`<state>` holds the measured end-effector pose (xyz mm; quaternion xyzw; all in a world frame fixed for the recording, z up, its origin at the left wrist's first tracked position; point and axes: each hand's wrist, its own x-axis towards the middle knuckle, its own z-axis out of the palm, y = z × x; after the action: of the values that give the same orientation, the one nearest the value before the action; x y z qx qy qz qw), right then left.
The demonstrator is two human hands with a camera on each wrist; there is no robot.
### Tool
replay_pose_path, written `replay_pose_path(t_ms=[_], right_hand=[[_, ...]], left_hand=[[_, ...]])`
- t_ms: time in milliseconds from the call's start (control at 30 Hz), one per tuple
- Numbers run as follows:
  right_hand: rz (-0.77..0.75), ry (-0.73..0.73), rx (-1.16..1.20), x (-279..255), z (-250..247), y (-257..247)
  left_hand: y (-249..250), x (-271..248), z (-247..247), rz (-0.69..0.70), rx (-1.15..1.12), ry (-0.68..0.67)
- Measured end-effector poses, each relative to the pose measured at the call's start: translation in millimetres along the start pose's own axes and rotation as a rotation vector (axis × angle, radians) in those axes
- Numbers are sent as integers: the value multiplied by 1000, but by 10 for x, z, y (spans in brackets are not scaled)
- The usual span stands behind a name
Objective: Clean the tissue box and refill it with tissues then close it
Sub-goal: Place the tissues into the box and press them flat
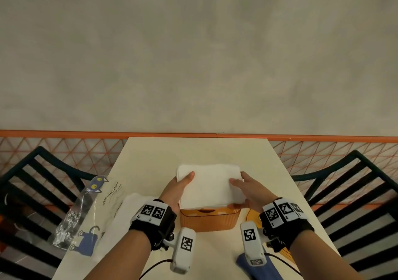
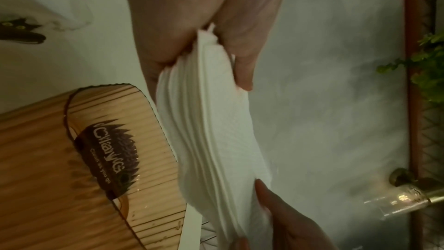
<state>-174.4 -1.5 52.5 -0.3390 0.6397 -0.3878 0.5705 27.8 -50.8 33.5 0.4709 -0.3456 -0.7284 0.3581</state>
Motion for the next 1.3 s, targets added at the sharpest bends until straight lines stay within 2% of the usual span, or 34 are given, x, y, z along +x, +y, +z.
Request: replay_pose_path(t_ms=[133,300,500,567,633,700,800,867,1000,1067,1167,1300], right_hand=[[-31,79,-59,48,-36,-11],[-116,154,-232,160,-52,-20],[-96,184,-286,309,-51,-12],[-76,208,-333,361,-24,-15],[-33,221,-453,413,-1,1],[37,215,-608,445,27,34],[123,181,-740,545,86,132],[165,200,-863,609,125,175],[196,163,-1050,696,217,188],[180,112,-1175,720,245,192],[191,52,-1248,740,300,173],[217,-58,-1334,886,324,385]], left_hand=[[-39,17,28,-65,27,-39],[-64,74,9,-125,34,-19],[-90,195,-26,-140,90,12],[-113,274,-31,-86,253,98],[-137,359,-29,9,544,220],[-175,421,-28,44,800,291],[-264,503,-34,-52,1170,321],[-318,544,-19,-104,1339,353],[-344,582,74,-139,1540,391],[-357,596,100,-128,1610,380],[-377,598,114,-92,1704,351],[-426,630,88,-46,1797,291]])
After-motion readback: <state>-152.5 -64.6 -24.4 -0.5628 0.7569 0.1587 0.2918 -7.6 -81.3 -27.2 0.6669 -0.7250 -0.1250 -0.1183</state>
